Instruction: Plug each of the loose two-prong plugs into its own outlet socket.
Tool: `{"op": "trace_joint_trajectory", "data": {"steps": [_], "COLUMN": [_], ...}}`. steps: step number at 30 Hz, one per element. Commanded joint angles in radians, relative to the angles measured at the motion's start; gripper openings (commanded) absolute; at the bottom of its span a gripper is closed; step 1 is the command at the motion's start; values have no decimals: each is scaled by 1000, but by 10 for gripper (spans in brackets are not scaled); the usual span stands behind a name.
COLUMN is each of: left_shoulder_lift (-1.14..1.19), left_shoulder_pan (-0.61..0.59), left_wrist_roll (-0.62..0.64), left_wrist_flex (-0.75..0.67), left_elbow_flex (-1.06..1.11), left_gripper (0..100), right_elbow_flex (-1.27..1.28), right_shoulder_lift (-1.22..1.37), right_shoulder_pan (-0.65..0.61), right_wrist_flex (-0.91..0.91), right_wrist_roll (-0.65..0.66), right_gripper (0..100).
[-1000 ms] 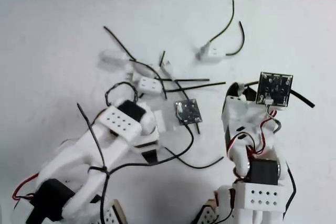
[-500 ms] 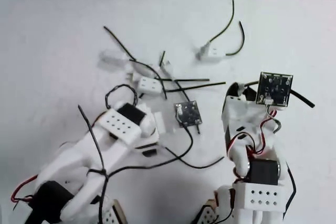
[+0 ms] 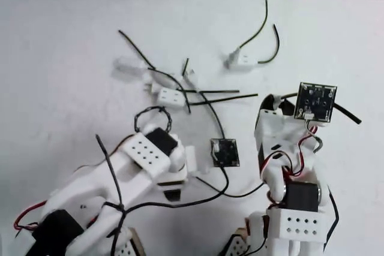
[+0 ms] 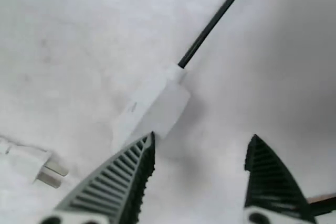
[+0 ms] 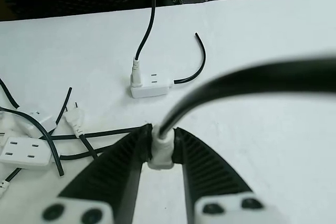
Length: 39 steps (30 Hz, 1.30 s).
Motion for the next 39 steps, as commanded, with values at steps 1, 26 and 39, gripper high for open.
{"op": "trace_joint_trajectory", "data": {"steps": [1,26,39], "left_shoulder_lift": [-5,309,-13], "left_shoulder_pan": [-19,-51,-104], "left_wrist_roll": [2,-17,100], "left_wrist_flex": [3,-184,-141], "left_elbow_flex": [-83,-190,-124], "left_gripper": [321,277,22], "right_elbow_flex": [-14,-14,-14], "right_shoulder_lift": [-7,-7,-7], "right_shoulder_pan": [10,10,10], "right_wrist_flex": [-18,-15,-15], "right_wrist_roll": [-9,-9,-9], "right_gripper": [19,19,19]}}
